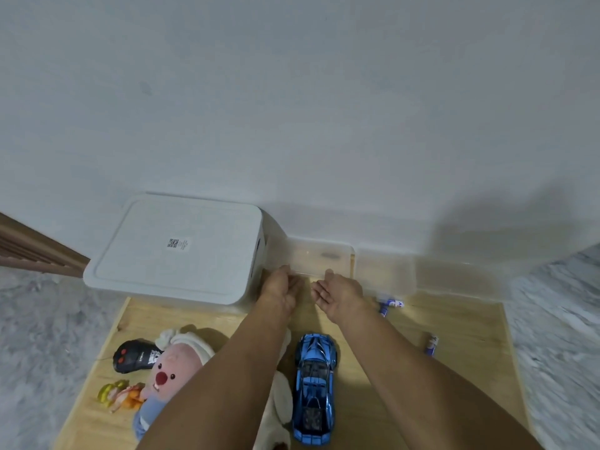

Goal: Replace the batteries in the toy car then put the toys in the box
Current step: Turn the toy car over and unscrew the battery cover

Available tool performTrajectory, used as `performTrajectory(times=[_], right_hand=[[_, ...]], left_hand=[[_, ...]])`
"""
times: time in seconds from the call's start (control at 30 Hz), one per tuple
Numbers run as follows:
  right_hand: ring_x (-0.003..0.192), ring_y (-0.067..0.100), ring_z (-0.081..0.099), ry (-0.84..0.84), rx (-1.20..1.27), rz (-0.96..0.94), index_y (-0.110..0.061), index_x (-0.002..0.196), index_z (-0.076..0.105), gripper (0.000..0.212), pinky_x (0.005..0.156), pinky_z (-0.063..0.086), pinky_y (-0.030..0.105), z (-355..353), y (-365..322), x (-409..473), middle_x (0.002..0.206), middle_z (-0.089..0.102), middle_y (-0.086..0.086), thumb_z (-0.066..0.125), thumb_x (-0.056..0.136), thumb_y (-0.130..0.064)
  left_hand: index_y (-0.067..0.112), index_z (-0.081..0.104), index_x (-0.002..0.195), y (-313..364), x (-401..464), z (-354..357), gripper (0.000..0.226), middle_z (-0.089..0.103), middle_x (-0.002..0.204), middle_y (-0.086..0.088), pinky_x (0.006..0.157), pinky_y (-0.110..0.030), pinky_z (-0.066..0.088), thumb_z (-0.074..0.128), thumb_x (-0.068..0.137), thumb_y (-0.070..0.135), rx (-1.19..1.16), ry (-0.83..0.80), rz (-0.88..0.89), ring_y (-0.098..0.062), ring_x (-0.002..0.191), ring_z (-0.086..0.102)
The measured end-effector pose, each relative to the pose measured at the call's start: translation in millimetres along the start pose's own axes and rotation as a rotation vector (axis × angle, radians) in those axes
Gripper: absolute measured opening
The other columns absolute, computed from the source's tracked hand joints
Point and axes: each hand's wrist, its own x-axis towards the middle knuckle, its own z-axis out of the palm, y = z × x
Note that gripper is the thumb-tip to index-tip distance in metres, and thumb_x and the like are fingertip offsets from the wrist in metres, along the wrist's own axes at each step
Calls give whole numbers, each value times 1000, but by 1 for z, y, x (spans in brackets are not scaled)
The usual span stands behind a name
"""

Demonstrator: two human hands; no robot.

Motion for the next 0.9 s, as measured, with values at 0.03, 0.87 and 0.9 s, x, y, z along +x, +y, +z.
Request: performTrajectory(times=[0.03,0.87,0.9], right_hand=[[66,18,63,7,4,-7,3,120,54,30,53,55,29,1,1,-1,88,63,13,57,96,-15],[70,24,71,8,-71,-102,3,119,57,33,54,59,33,-1,-9,-21,89,67,16,64,92,-15],[72,25,72,12,-82,-104,3,118,58,32,56,60,34,-3,-7,-20,90,68,16,64,92,-16]], left_hand=[[3,54,87,1,1,-1,14,52,78,-11,65,-26,50,48,99,7,-12,-16,-10,-18,67,53],[-3,41,136,2,-4,1,44,44,134,-20,103,-46,44,42,101,24,-545,7,-36,-34,129,45],[-3,49,123,2,-4,1,31,49,122,-19,95,-42,49,42,99,16,-496,-1,-36,-32,115,52]])
